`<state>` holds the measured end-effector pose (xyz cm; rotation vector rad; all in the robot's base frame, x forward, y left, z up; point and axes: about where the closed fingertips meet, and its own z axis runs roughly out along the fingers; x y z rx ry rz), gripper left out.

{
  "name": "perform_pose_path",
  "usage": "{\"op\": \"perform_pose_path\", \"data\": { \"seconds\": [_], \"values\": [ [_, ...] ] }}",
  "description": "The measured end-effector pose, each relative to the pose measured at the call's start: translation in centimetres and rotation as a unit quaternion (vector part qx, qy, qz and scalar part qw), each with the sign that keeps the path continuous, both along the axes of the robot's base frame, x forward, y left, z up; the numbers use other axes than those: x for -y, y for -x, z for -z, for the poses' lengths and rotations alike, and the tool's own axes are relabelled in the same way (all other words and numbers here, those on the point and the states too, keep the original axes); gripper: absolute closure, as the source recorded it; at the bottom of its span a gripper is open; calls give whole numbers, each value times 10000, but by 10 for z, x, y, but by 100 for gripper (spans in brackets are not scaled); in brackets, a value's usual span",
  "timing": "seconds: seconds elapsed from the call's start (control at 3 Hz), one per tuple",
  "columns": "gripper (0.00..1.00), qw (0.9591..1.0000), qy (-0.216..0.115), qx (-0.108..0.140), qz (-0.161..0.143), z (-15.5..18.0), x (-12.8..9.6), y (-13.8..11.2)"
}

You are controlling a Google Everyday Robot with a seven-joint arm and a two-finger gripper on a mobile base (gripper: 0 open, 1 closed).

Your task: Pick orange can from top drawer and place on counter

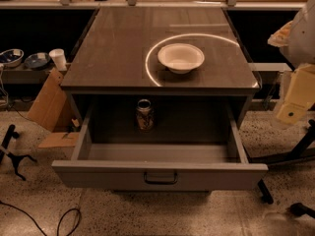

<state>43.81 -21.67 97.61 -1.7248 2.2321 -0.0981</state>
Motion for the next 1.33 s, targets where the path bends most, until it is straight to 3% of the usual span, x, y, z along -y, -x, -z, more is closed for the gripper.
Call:
{"op": "perform_pose_path", "data": {
  "seconds": [0.67, 1.0, 1.33],
  "values": [
    [0, 9999, -141, -9, -49, 15, -8, -5],
    [0, 9980, -630, -69, 8, 54, -20, -8],
    [0, 9920, -1233, 4, 263, 77, -27, -9]
  ]
}}
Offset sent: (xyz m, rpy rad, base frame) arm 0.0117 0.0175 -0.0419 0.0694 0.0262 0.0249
